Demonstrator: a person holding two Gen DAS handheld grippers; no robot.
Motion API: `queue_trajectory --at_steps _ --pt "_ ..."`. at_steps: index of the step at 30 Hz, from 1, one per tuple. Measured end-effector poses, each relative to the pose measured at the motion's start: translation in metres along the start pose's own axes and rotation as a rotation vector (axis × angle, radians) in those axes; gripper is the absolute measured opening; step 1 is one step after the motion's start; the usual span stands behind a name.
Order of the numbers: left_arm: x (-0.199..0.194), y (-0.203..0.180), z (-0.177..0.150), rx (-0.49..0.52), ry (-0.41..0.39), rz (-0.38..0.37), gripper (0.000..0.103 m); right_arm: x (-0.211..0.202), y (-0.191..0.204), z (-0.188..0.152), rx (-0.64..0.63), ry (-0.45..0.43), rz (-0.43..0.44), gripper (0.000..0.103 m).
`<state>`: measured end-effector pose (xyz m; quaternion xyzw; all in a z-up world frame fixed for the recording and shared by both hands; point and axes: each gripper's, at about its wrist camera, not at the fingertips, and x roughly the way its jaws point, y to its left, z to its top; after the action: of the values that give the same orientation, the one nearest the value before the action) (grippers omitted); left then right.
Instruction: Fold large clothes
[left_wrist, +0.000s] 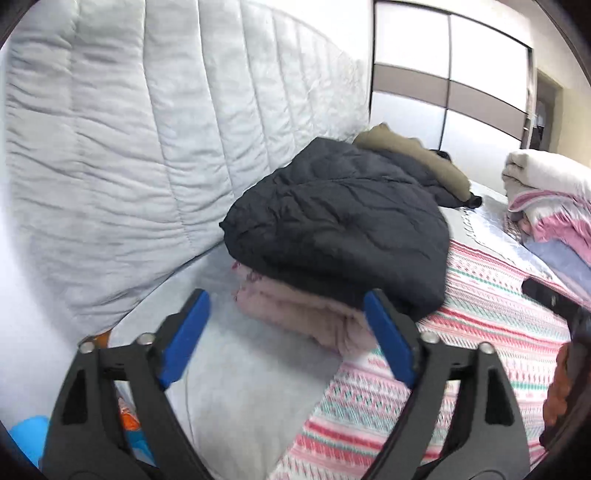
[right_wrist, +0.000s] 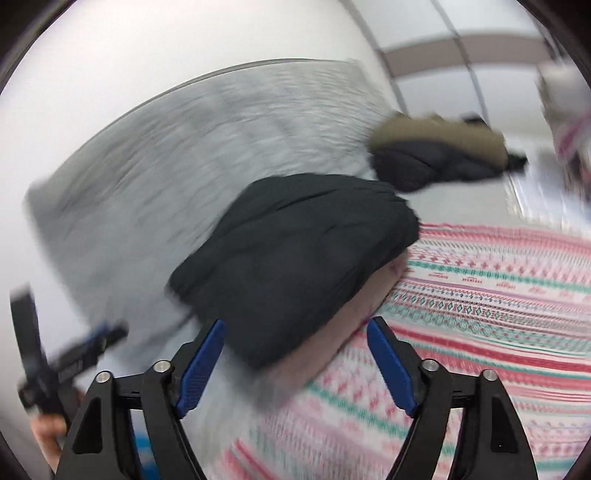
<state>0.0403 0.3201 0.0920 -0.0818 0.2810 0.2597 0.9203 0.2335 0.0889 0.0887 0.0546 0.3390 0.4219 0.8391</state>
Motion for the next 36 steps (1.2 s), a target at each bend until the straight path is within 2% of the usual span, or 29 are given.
queue_trajectory --at_steps 1,6,9,11,15,19,23,31,36 --pt "-0.010 -0.004 -0.007 0.001 -0.004 0.012 0.094 -0.018 0.017 -0.017 -0.048 0.000 -0.005 0.084" --pt "-0.071 -0.024 -0.050 -0.005 -0.038 0.054 0.096 -0.081 0.058 -0.068 -0.162 -0.017 -0.016 0.087" --pt "-0.097 -0.036 -0.067 0.007 -0.054 0.078 0.099 -0.112 0.071 -0.087 -0.201 -0.057 -0.048 0.093" --pt "-0.112 -0.043 -0.076 0.010 -0.080 0.109 0.099 -0.130 0.077 -0.098 -0.227 -0.088 -0.063 0.103" --pt "-0.134 -0.058 -0.088 0.031 -0.097 0.146 0.101 -0.148 0.080 -0.104 -0.249 -0.101 -0.066 0.103" --pt "-0.151 -0.066 -0.099 0.024 -0.118 0.189 0.101 -0.158 0.073 -0.104 -0.226 -0.097 -0.040 0.103" --pt "-0.170 -0.072 -0.103 -0.002 -0.157 0.233 0.101 -0.167 0.070 -0.105 -0.207 -0.096 -0.059 0.103" --pt "-0.188 -0.076 -0.111 -0.029 -0.161 0.223 0.102 -0.176 0.083 -0.109 -0.226 -0.103 -0.103 0.103" --pt "-0.192 -0.069 -0.111 -0.085 -0.162 0.217 0.102 -0.178 0.094 -0.114 -0.279 -0.108 -0.124 0.103"
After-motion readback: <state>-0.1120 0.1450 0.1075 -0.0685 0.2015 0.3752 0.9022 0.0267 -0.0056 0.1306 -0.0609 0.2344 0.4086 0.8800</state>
